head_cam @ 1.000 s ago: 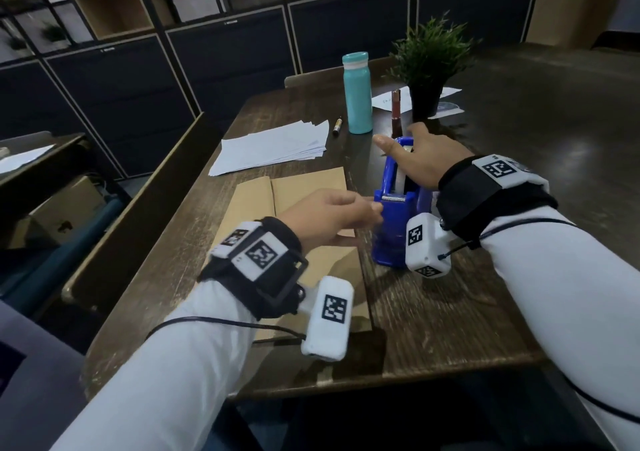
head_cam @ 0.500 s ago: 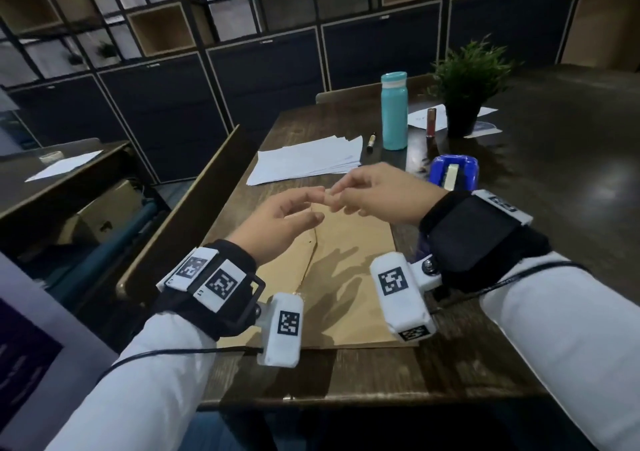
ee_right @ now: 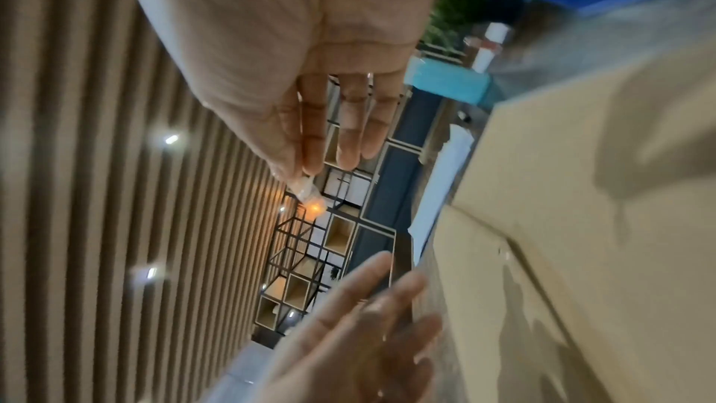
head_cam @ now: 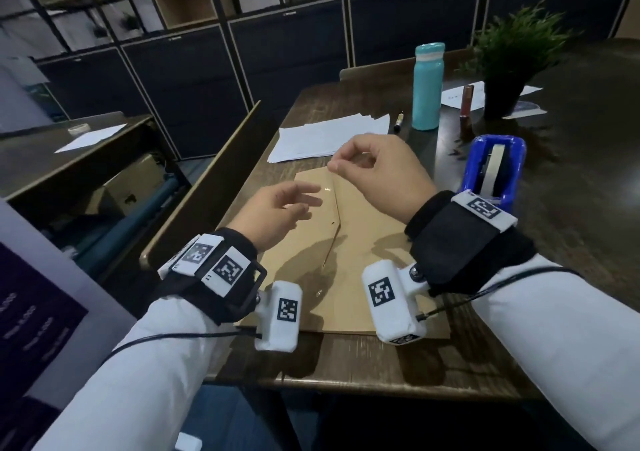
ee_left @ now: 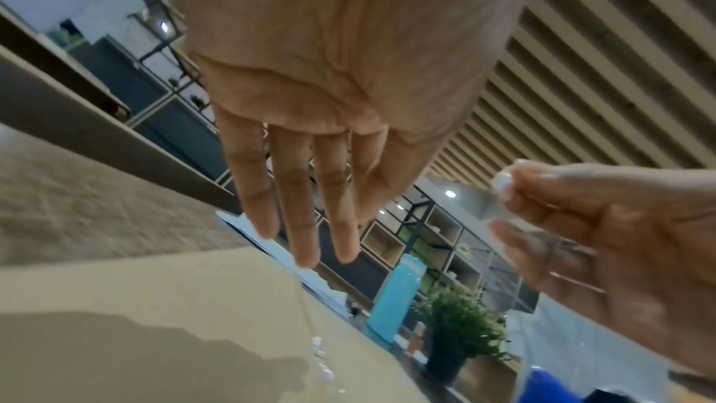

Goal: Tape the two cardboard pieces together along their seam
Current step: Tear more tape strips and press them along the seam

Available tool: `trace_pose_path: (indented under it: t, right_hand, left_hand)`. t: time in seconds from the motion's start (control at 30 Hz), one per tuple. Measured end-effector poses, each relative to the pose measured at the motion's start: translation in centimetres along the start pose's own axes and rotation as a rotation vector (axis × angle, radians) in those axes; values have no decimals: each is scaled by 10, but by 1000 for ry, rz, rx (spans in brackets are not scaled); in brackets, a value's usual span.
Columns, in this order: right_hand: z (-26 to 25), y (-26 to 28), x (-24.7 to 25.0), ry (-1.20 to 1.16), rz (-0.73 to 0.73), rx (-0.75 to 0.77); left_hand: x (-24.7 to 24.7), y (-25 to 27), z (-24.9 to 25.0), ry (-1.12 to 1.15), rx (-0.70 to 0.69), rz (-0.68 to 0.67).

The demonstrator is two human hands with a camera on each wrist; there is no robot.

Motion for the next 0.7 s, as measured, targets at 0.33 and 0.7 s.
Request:
trace_pose_path:
  t: [0.33, 0.7]
  right_hand:
    - [49, 35, -37, -392, -78, -480]
    - [65, 61, -72, -432, -241, -653]
  left_hand:
    - [5, -12, -38, -694, 226, -138]
    - [-11, -14, -35, -994, 246, -52]
Point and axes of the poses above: each hand's wrist, its own y-axis away from the middle knuckle, its own x-axis out of the back of the hand, z = x × y, the point moved 7 cm from there along -y, towards the middle knuckle, and after that the axes turned 15 degrees about x, right-handed, at the moved point
